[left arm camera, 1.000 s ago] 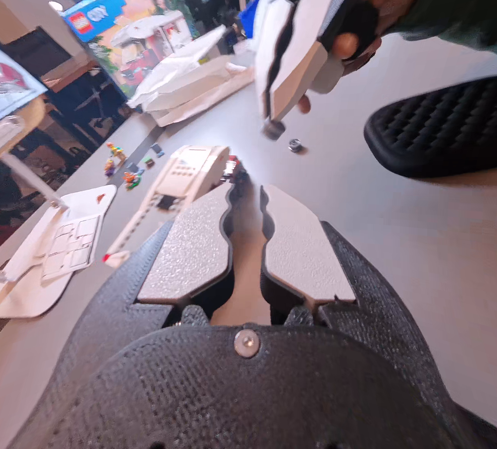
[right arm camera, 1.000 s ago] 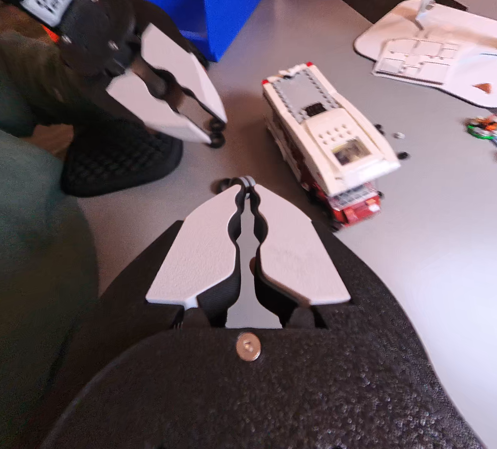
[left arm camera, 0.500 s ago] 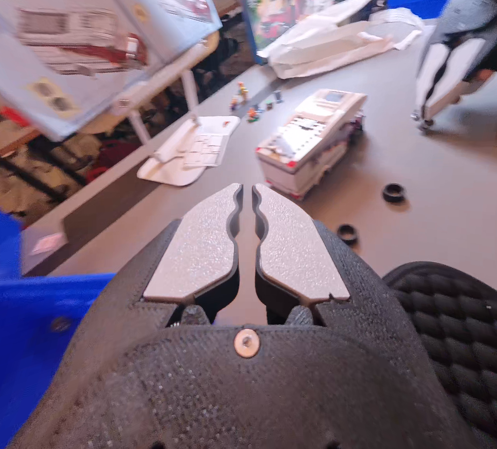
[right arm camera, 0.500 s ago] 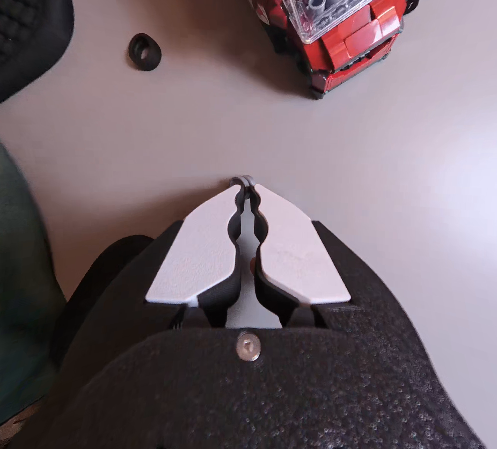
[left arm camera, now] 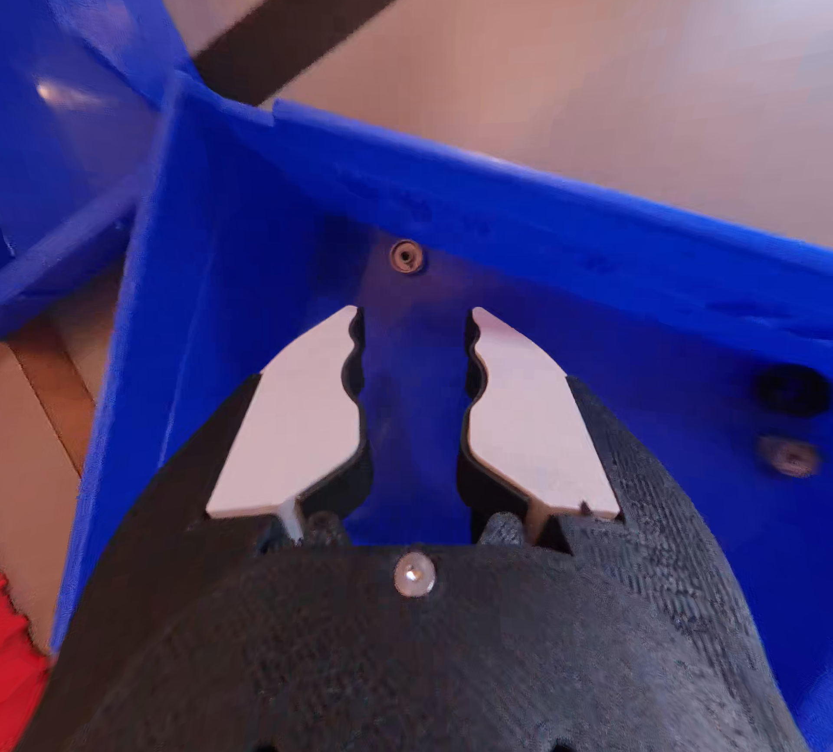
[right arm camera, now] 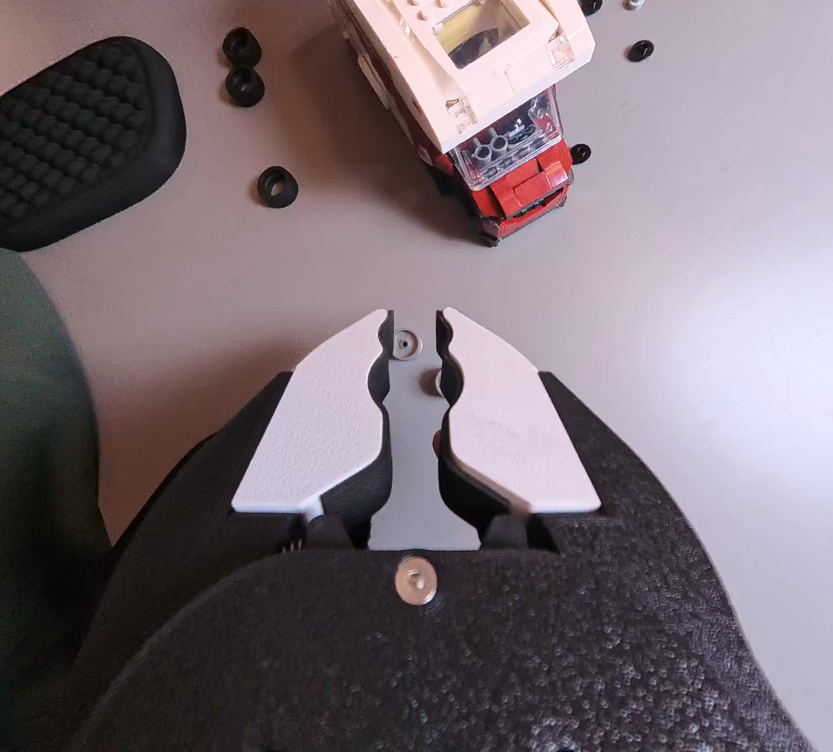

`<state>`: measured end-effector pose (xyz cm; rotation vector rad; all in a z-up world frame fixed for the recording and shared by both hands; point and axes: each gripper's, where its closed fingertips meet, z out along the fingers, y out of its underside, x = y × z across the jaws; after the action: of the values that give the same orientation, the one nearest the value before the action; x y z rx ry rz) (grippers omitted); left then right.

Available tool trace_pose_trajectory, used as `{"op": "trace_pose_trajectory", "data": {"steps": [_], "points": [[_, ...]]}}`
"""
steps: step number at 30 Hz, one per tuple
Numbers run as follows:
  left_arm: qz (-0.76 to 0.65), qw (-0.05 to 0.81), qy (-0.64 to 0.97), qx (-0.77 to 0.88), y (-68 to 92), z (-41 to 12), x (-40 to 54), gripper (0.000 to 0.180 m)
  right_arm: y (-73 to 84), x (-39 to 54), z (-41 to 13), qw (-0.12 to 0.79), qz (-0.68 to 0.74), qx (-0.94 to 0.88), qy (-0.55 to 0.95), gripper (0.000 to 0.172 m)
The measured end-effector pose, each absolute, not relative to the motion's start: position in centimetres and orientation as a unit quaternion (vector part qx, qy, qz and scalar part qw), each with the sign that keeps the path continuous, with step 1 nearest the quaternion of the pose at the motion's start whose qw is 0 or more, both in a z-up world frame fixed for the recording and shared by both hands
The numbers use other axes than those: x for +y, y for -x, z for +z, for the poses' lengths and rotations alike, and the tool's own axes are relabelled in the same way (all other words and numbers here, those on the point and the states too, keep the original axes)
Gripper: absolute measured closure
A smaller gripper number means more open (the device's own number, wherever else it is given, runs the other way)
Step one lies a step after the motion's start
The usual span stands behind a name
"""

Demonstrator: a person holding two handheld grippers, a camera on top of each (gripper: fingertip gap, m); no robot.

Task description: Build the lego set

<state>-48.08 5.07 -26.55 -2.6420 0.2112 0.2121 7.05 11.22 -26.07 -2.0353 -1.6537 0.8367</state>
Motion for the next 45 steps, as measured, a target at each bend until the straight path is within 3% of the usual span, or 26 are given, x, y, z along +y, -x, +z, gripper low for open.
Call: {"op": "trace_pose_trajectory", "data": {"steps": [3,7,9,12,18,21,29,34,36,38,41,43,45], "points": [[0.083,0.171,0.975,0.115,49.9,-30.5,5.7,0.132,-7.7,10.8,-25.9,0.199,0.297,-0.589,0.725,0.155],[0.037,0.207,0.968,0.138,49.2,-30.8,8.1,0.142,-8.6,10.1,-25.7,0.201,0.306,-0.584,0.724,0.155],[0.012,0.204,0.966,0.156,48.4,-31.3,8.1,0.161,-8.9,10.1,-25.7,0.202,0.308,-0.58,0.727,0.155],[0.048,0.168,0.97,0.17,48.7,-31.0,6.9,0.161,-9.1,10.2,-25.7,0.205,0.312,-0.575,0.728,0.155],[0.108,0.254,0.921,0.276,40.0,-21.6,3.5,0.161,-9.6,10.3,-24.9,0.23,0.332,-0.56,0.723,0.155],[0.072,0.304,0.878,0.362,29.5,-18.8,1.7,0.162,-9.2,10.1,-24.3,0.247,0.346,-0.559,0.712,0.156],[-0.155,0.261,0.798,0.52,2.9,-27.4,2.1,0.162,-9.7,9.0,-23.2,0.275,0.354,-0.556,0.7,0.156],[-0.155,0.214,0.788,0.557,-1.8,-31.2,3.7,0.162,-12.2,8.7,-23.8,0.281,0.355,-0.533,0.715,0.155],[-0.162,0.222,0.787,0.553,-2.2,-31.5,3.7,0.153,-13.0,8.8,-24.1,0.283,0.358,-0.524,0.719,0.155],[-0.136,0.234,0.792,0.547,-0.8,-30.8,3.6,0.132,-13.4,9.0,-24.3,0.286,0.364,-0.517,0.72,0.155],[-0.12,0.303,0.808,0.491,3.5,-25.6,2.3,0.129,-13.9,9.2,-24.5,0.289,0.372,-0.51,0.72,0.155],[-0.039,0.316,0.846,0.428,10.9,-22.8,1.4,0.122,-14.3,9.4,-24.7,0.291,0.374,-0.507,0.72,0.155],[0.067,0.268,0.894,0.352,20.3,-22.2,-0.8,0.115,-14.4,9.7,-24.5,0.295,0.379,-0.505,0.717,0.155]]}}
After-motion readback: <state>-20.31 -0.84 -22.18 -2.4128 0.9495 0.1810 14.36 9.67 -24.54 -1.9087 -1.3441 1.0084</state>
